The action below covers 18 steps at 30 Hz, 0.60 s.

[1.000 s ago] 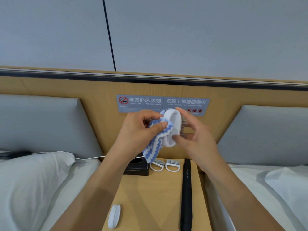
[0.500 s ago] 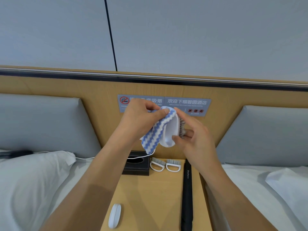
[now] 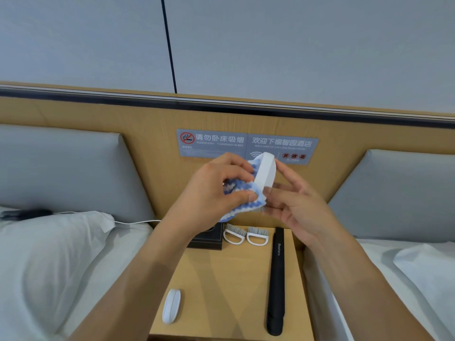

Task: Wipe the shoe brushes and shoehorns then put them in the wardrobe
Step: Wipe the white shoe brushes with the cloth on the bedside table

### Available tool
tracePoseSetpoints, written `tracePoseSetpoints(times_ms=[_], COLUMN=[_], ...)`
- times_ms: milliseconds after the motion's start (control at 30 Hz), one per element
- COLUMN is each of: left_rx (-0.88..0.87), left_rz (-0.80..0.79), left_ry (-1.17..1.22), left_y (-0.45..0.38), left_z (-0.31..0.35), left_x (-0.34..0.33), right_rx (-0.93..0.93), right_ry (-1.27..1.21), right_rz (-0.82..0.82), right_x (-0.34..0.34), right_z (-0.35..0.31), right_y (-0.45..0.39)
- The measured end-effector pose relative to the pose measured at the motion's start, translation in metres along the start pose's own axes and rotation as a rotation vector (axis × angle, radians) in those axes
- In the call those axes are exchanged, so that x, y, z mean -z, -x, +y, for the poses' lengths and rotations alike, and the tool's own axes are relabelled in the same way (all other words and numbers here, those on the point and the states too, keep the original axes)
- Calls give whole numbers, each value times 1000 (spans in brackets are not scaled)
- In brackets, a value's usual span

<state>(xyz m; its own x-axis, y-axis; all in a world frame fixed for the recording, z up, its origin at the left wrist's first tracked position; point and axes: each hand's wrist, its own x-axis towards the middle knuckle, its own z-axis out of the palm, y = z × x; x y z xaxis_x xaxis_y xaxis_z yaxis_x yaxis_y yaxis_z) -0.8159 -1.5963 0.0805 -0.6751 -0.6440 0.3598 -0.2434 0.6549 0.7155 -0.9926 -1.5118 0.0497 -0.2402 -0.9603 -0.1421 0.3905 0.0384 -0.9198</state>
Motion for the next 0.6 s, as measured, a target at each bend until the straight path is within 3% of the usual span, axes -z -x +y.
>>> tracePoseSetpoints(times_ms=[233,467,600], left_rx=[-55,95,309], left_rz=[-54,81,156], left_ry=[-87,-29,15], left_y=[20,51,76], left_z=[-23,-67,-96], left_x=[-2,1,-9], right_rx=[-200,-386,-594], right_ry=[-33,-88,-70], right_rz=[-62,53,150], right_x=[2,4,5], right_z=[19,71,121], right_y=[-13,-23,-24])
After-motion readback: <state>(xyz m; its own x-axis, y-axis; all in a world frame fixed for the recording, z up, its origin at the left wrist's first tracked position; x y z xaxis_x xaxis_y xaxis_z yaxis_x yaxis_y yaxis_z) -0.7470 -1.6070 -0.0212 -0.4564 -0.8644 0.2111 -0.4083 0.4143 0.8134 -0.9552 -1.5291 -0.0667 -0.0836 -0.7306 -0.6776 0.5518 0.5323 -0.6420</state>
